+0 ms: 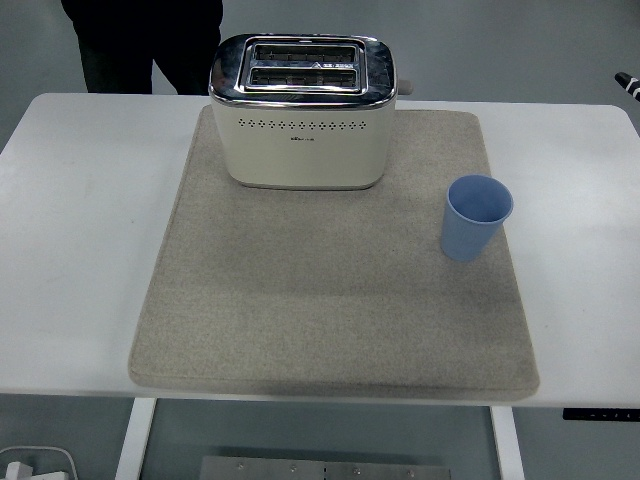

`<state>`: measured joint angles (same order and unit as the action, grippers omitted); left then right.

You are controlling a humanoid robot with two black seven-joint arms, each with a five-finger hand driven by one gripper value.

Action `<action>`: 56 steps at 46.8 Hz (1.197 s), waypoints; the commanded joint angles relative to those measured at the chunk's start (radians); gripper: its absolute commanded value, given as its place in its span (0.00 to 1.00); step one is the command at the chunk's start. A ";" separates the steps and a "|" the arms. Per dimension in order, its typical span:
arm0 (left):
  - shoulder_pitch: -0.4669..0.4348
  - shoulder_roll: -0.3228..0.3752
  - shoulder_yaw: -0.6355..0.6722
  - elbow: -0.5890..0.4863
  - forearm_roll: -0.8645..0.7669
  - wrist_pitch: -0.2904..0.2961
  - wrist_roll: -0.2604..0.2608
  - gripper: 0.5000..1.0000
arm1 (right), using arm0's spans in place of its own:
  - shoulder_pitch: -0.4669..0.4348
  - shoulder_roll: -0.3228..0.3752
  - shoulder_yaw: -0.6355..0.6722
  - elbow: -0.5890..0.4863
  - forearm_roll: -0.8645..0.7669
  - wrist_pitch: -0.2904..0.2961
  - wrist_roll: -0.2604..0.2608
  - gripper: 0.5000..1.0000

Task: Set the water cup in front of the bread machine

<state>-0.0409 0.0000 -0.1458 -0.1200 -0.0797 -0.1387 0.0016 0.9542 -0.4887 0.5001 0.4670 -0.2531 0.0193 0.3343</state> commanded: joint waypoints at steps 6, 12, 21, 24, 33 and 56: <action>-0.002 0.000 -0.001 0.006 0.001 0.005 -0.005 1.00 | 0.000 0.001 0.000 0.001 0.000 -0.002 0.000 0.83; 0.001 0.000 0.000 0.006 0.001 0.007 -0.005 1.00 | 0.000 0.002 0.000 0.009 0.000 -0.004 0.000 0.83; 0.009 0.000 0.000 0.003 0.003 0.005 -0.005 1.00 | 0.000 0.001 0.000 0.010 0.000 0.008 -0.003 0.83; 0.009 0.000 0.000 0.005 0.001 0.005 -0.005 1.00 | 0.001 -0.001 -0.002 0.010 0.000 0.011 -0.003 0.83; 0.009 0.000 0.000 0.003 0.003 0.005 -0.005 1.00 | -0.005 -0.013 -0.003 0.010 -0.002 0.057 0.000 0.83; 0.009 0.000 0.000 0.005 0.003 0.005 -0.005 1.00 | -0.118 -0.250 -0.020 0.327 -0.054 0.162 0.086 0.83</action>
<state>-0.0323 0.0000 -0.1459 -0.1152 -0.0769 -0.1335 -0.0033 0.8601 -0.6968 0.4810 0.7351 -0.2829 0.1709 0.4064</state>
